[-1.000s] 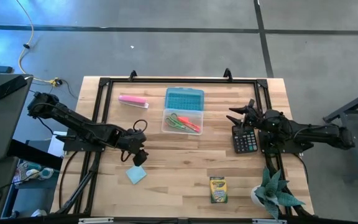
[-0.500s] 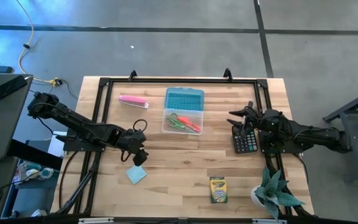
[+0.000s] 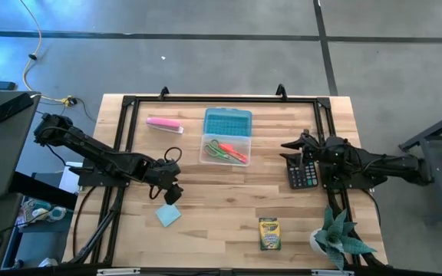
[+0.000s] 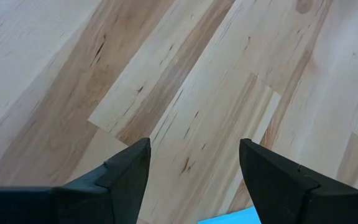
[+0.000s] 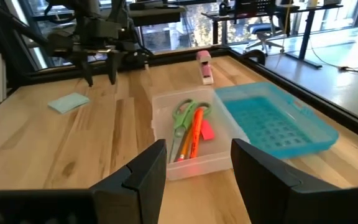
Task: Pack school essentials
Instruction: Put the blue sticky note into the blue supply box
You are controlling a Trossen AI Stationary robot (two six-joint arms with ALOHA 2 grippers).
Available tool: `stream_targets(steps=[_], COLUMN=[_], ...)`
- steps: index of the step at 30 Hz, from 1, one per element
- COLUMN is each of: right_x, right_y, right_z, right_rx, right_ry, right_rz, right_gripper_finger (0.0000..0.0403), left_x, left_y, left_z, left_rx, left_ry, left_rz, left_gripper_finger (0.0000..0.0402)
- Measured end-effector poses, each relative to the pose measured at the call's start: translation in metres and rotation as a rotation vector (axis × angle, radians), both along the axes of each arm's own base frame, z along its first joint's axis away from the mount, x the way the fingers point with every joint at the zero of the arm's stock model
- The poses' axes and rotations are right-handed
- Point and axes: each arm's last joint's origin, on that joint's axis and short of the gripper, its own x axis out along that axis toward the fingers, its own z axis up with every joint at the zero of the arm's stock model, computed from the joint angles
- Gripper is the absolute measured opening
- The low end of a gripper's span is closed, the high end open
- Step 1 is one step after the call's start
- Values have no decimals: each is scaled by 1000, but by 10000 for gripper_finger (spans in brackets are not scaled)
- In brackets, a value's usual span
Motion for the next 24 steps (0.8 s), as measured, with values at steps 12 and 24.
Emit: stream_targets(steps=[12,24], right_x=[0,0], right_y=[1,1], right_z=[-1,-1], right_rx=[7,7], right_ry=[5,6], right_rz=[9,8], right_gripper_finger=[172,172], left_x=[7,23], left_y=[-2,-14], left_z=[11,46], left_rx=[-22,-133], left_ry=[-36,-129], left_rz=[12,-50], left_gripper_finger=[229,208])
